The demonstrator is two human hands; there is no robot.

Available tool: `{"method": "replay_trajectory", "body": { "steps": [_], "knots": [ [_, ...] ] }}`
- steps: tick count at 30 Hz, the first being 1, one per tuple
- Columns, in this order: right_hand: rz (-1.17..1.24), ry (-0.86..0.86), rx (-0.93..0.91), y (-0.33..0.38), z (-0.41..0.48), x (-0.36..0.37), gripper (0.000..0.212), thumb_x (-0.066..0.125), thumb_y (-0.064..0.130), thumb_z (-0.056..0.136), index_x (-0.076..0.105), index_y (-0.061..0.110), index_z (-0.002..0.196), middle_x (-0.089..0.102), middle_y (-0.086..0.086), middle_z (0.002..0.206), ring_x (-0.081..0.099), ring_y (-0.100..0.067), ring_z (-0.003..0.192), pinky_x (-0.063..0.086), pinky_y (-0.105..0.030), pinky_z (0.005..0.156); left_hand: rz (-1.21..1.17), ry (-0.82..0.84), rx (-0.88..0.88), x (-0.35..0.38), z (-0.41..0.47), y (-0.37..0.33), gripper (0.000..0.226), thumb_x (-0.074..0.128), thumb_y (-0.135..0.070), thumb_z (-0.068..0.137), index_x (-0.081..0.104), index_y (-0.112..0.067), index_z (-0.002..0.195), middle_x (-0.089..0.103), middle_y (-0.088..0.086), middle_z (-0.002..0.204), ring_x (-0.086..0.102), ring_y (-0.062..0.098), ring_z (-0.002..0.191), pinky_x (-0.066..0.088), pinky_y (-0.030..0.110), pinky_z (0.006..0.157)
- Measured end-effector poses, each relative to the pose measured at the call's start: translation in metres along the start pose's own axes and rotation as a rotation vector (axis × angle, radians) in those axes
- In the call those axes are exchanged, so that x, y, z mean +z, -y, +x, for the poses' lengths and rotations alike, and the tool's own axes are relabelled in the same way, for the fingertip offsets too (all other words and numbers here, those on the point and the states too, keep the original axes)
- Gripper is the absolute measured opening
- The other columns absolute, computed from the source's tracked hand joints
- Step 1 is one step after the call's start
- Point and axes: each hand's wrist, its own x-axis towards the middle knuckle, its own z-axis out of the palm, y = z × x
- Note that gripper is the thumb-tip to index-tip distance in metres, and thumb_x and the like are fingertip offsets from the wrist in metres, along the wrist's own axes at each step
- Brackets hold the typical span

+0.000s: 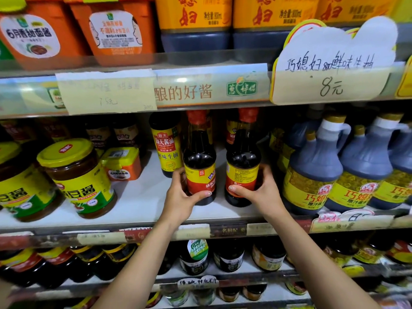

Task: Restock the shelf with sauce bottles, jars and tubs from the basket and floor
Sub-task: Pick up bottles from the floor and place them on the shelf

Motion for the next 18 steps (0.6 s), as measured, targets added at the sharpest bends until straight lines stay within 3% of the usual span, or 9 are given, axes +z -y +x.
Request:
{"method": "replay_trajectory", "body": {
  "steps": [4,6,9,10,14,18],
  "knots": [
    [-0.084,-0.050,-0.029,0.003,-0.001,0.004,0.089,0.089,0.027,0.052,0.039,0.019,0.125,0.057,0.002,0.113,0.056,-0.016,0.106,0.047,-0.031,0.091,-0.045,0.092,-0.014,-0.001,0.002,0.004,0.068,0.070,-0.003,0.075,0.035,-0.025,0.128,0.054,0.000,0.126,0.051,0.017,0.120,0.045,0.031,0.098],
    [-0.096,-0.044,-0.037,0.003,-0.002,0.004,0.088,0.088,0.029,0.052,0.041,0.017,0.126,0.059,0.002,0.113,0.057,-0.014,0.105,0.047,-0.029,0.089,-0.031,0.104,-0.016,-0.002,0.000,0.003,0.069,0.070,-0.007,0.076,0.034,-0.028,0.131,0.052,-0.002,0.130,0.050,0.015,0.122,0.043,0.031,0.100],
    [-0.036,0.024,-0.032,0.002,-0.004,0.001,0.083,0.087,0.026,0.056,0.043,0.021,0.126,0.061,0.004,0.115,0.059,-0.009,0.105,0.048,-0.026,0.089,0.059,0.089,-0.009,0.002,-0.004,-0.003,0.081,0.078,-0.016,0.069,0.031,-0.030,0.134,0.052,-0.019,0.117,0.052,-0.006,0.107,0.044,0.006,0.082],
    [-0.011,0.044,-0.034,0.002,-0.005,-0.001,0.078,0.086,0.022,0.058,0.044,0.023,0.125,0.061,0.005,0.114,0.060,-0.005,0.104,0.048,-0.023,0.087,0.099,0.071,0.004,0.004,-0.005,-0.005,0.086,0.082,-0.020,0.065,0.031,-0.029,0.134,0.051,-0.020,0.116,0.051,-0.008,0.103,0.043,0.004,0.079],
    [0.097,0.058,-0.022,0.003,-0.005,-0.007,0.062,0.078,0.005,0.068,0.048,0.028,0.117,0.063,0.011,0.106,0.062,0.003,0.096,0.049,-0.011,0.077,0.229,-0.069,0.089,0.012,-0.002,-0.004,0.100,0.089,-0.034,0.051,0.034,-0.025,0.134,0.046,-0.002,0.130,0.049,0.013,0.118,0.045,0.030,0.096],
    [0.136,0.101,-0.002,0.002,-0.004,-0.007,0.054,0.076,0.003,0.069,0.052,0.025,0.111,0.065,0.008,0.102,0.064,0.002,0.089,0.049,-0.013,0.074,0.279,-0.103,0.110,0.013,-0.002,-0.006,0.093,0.087,-0.026,0.056,0.035,-0.021,0.133,0.050,0.000,0.129,0.051,0.014,0.115,0.043,0.029,0.096]
  ]
}}
